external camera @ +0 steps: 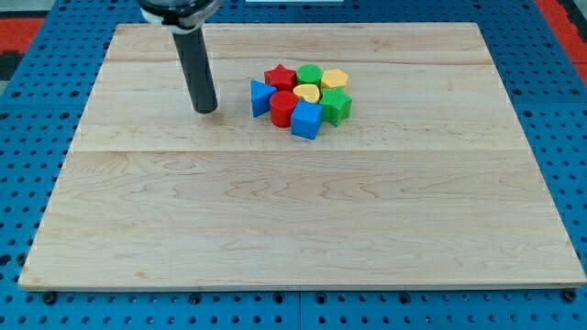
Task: Push the red blocks away from the group of blocks
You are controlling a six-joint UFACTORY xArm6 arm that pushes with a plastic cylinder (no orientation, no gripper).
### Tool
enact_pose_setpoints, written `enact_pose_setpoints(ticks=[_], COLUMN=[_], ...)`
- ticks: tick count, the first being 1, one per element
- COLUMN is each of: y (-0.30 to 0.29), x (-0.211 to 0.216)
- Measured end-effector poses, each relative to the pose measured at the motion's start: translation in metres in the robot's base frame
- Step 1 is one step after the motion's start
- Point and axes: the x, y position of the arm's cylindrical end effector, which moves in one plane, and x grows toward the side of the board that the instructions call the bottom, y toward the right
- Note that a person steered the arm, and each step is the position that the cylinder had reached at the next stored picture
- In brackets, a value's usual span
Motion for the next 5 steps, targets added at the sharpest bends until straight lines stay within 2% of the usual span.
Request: enact_pose_setpoints(ticks=[2,3,4,5], y=[0.033,0.073,0.104,0.107], x=[-0.081,-0.088,-0.064,-0.015])
